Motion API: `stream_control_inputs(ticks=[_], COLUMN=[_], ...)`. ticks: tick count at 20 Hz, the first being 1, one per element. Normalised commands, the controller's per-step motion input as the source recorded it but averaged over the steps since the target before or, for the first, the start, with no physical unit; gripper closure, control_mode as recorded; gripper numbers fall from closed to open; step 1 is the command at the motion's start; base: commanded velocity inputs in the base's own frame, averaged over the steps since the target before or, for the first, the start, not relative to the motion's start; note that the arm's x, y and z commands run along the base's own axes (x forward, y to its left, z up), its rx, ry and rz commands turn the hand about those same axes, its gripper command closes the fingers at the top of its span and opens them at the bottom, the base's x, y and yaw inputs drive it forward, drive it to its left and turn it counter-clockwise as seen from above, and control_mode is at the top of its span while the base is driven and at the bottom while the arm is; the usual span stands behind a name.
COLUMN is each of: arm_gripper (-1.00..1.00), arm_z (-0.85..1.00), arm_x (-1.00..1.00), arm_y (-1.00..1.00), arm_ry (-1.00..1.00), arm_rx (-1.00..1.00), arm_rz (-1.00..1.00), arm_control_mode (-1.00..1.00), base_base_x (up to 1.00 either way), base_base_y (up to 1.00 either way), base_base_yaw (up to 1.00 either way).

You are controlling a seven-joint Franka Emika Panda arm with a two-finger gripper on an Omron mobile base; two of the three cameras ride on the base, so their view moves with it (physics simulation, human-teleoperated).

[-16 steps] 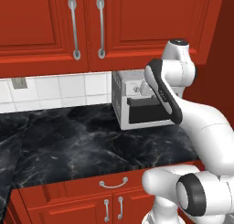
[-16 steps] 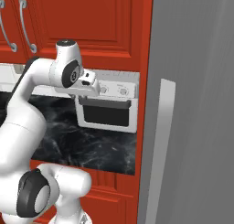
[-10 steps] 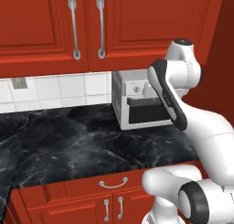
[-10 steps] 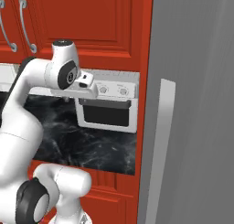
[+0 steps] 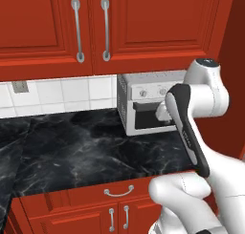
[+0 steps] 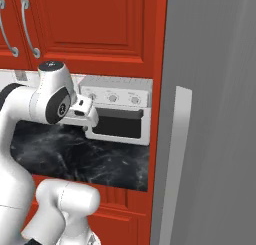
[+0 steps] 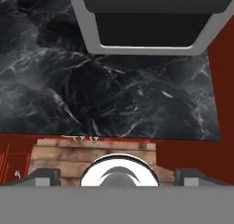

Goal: Navigate to the coffee machine.

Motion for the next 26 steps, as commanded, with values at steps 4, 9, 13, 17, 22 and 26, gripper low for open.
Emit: stream_control_inputs(ticks=[4,9,13,17,22,26], arm_gripper=[-1.0,-1.0,-1.0,-1.0,-1.0,-1.0], arm_z=[0.0,0.0,0.0,0.0,0.0,0.0], arm_x=[0.0,0.0,0.0,0.0,0.0,0.0], arm_y=[0.0,0.0,0.0,0.0,0.0,0.0], arm_ry=[0.0,0.0,0.0,0.0,0.0,0.0], arm_rx=[0.0,0.0,0.0,0.0,0.0,0.0], arm_rz=[0.0,0.0,0.0,0.0,0.0,0.0], arm_control_mode=[1.0,1.0,1.0,1.0,1.0,1.0], base_base_x=[-0.61,-0.99,-1.0,-0.5,-0.1,0.0], base_base_y=[0.0,-0.14,-0.27,-0.66,-0.52,-0.16], base_base_yaw=[0.0,0.16,0.38,0.73,0.91,1.0])
